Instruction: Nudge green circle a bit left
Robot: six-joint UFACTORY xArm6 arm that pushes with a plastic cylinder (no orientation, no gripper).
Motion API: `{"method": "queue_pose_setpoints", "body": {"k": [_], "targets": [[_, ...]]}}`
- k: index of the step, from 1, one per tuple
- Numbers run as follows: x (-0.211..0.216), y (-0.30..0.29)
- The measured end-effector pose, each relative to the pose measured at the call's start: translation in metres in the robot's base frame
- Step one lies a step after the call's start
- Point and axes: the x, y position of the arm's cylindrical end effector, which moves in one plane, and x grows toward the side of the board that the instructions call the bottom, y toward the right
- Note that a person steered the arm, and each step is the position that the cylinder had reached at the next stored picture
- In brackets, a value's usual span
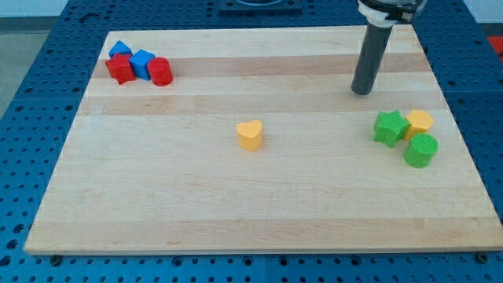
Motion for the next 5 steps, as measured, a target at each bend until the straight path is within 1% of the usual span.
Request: {"method": "queue_pose_setpoints", "body": {"k": [1, 2, 3, 4, 5], "targets": [[0.007, -0.002], [0.107, -0.031], [0.151, -0.034], [0.155, -0.034], [0.189, 0.018]]}}
